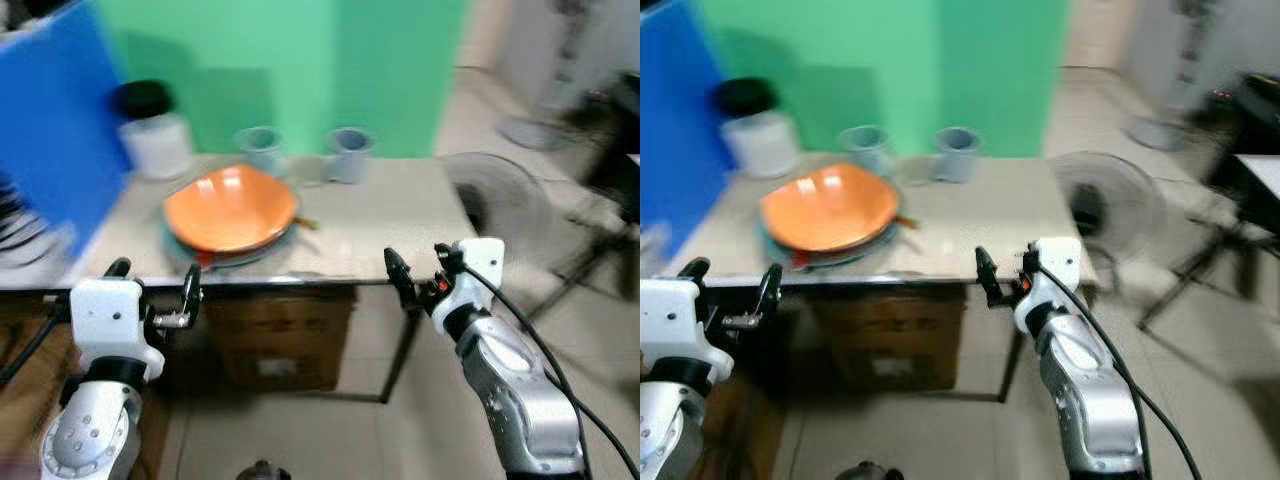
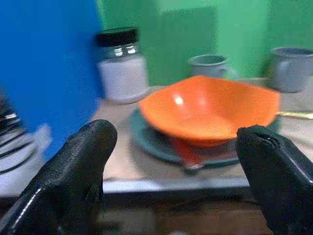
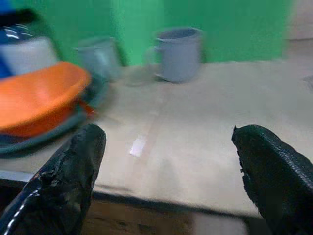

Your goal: Setting the table

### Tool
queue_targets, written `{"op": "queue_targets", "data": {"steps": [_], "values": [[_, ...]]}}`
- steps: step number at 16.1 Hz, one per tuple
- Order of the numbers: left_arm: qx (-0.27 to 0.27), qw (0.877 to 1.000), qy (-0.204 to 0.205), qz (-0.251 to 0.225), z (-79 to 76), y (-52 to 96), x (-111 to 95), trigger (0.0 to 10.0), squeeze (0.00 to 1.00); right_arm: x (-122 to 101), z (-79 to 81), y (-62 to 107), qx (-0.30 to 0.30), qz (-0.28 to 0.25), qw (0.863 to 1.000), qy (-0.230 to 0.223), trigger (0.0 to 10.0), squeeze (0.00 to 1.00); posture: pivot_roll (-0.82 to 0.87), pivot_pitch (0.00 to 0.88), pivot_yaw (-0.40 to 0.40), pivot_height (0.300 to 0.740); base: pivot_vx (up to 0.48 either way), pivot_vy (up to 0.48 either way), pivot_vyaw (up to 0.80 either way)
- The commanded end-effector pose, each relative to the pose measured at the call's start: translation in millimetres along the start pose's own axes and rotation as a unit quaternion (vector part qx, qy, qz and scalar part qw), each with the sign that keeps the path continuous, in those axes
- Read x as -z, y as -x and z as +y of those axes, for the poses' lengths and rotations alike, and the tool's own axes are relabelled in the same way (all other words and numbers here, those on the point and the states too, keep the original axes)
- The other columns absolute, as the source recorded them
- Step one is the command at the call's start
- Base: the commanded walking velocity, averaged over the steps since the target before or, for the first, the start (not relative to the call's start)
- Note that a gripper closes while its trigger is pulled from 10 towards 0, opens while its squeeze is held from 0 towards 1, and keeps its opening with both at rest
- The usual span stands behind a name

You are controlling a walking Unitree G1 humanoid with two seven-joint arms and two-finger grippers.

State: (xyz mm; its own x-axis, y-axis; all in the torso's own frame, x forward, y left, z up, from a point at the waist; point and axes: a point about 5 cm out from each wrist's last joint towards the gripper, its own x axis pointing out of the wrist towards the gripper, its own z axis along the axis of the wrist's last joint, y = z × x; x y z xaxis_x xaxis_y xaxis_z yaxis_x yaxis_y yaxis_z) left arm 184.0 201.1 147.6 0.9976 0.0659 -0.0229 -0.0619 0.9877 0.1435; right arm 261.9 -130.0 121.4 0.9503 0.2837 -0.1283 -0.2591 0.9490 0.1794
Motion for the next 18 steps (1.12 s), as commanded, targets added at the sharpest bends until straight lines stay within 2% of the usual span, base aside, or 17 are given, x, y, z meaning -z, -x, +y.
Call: {"op": "queue_targets", "data": {"steps": [1, 5, 7, 10, 14, 18], "values": [[0.004, 1.0, -0.002, -0.01, -1.1, -0.6, -5, 10.0, 0.0, 0, -5.7, 1.3, 0.012, 0.004, 1.0, -0.006, 10.0, 0.0, -0.01, 0.012, 0.03, 0.74, 0.304, 0.0, 0.0], [0.003, 1.0, -0.006, -0.008, 0.9, -0.5, -5, 10.0, 0.0, -1, -2.1, 0.0, -0.005, 0.005, 1.0, -0.003, 10.0, 0.0, 0.0, 0.009, 0.024, 0.74, 0.304, 0.0, 0.0], [0.006, 1.0, -0.006, -0.009, 0.5, -0.3, -5, 10.0, 0.0, -3, 2.4, -2.1, -0.023, 0.004, 1.0, 0.017, 10.0, 0.0, 0.0, 0.006, 0.021, 0.74, 0.315, 0.0, 0.0], [0.007, 1.0, -0.007, -0.012, 0.6, -0.6, -6, 10.0, 0.0, -4, 4.7, -4.3, -0.034, 0.004, 0.999, 0.023, 10.0, 0.0, 0.01, 0.0, 0.015, 0.74, 0.322, 0.0, 0.0], [0.008, 1.0, -0.011, -0.014, 1.9, 0.2, -7, 10.0, 0.0, -7, 11.3, -6.8, -0.055, -0.002, 0.999, -0.002, 10.0, 0.0, 0.01, 0.0, 0.011, 0.74, 0.327, 0.0, 0.0], [0.013, 1.0, -0.016, -0.015, 1.1, -0.6, -8, 10.0, 0.0, -7, 16.2, -9.1, -0.081, 0.003, 0.997, 0.002, 10.0, 0.0, 0.01, 0.0, 0.009, 0.74, 0.326, 0.0, 0.0]]}}
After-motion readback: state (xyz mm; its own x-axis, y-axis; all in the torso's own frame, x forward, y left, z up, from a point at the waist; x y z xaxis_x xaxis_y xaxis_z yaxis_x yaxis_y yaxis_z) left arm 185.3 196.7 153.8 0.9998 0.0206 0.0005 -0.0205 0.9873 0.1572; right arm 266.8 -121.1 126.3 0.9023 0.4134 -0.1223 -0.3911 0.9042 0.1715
